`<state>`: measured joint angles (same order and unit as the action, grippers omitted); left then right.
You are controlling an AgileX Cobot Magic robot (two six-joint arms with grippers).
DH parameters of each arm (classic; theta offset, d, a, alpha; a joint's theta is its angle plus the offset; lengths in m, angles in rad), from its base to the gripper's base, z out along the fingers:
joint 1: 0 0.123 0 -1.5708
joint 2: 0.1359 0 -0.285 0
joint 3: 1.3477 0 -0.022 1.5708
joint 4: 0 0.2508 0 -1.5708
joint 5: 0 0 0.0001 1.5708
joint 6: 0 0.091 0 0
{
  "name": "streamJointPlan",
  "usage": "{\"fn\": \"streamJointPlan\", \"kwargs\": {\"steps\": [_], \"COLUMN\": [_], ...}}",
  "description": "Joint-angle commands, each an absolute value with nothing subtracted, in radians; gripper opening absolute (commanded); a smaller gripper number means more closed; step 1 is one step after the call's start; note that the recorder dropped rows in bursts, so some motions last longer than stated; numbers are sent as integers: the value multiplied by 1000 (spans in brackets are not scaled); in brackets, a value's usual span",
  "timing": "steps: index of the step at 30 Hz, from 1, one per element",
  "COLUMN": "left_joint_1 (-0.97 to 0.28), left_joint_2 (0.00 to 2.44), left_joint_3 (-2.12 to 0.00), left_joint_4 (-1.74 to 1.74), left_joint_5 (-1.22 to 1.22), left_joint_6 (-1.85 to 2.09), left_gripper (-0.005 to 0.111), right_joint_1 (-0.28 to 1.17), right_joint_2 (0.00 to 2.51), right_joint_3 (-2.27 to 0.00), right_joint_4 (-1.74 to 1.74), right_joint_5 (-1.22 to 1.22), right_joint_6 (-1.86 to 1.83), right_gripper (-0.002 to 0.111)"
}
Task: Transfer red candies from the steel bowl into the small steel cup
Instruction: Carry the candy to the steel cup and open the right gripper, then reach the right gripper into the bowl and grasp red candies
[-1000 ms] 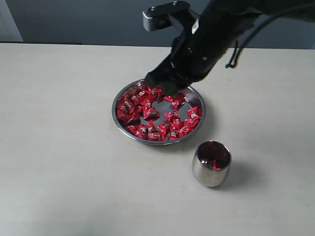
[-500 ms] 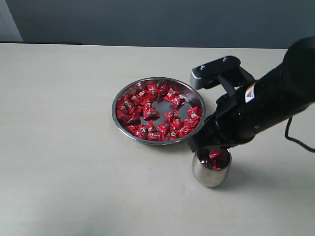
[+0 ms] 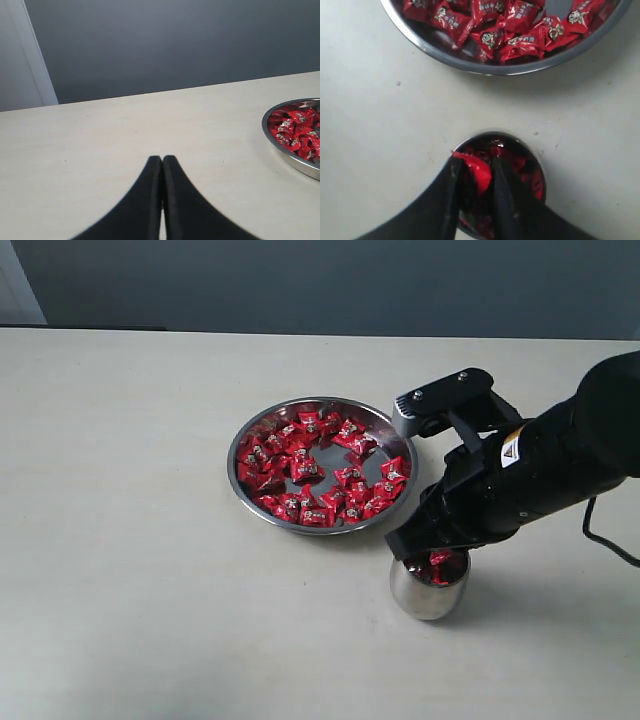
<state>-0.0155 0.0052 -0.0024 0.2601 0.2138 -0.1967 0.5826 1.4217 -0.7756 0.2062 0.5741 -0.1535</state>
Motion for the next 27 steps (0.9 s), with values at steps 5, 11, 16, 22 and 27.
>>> {"fn": "streamJointPlan", "kwargs": {"steps": [5, 11, 16, 22, 27], "left_joint_1": [-22, -22, -22, -22, -22], "left_joint_2": [0, 0, 0, 0, 0], "left_joint_3": [0, 0, 0, 0, 0], "left_joint_4": [256, 256, 256, 256, 256], "left_joint_5": [208, 208, 208, 208, 208], "left_joint_6": [-200, -200, -200, -200, -200], "left_gripper": [0, 0, 0, 0, 0], "right_joint_1": [583, 583, 583, 583, 583], "right_joint_2": [1424, 1424, 1424, 1517, 1673], "right_joint_3": [-771, -790, -866, -1016, -1146], "right_joint_4": [160, 160, 190, 194, 192], "right_joint_5": [526, 455, 354, 391, 433], "right_joint_6": [-152, -152, -152, -166, -187], "right_gripper": [35, 35, 35, 35, 35]}}
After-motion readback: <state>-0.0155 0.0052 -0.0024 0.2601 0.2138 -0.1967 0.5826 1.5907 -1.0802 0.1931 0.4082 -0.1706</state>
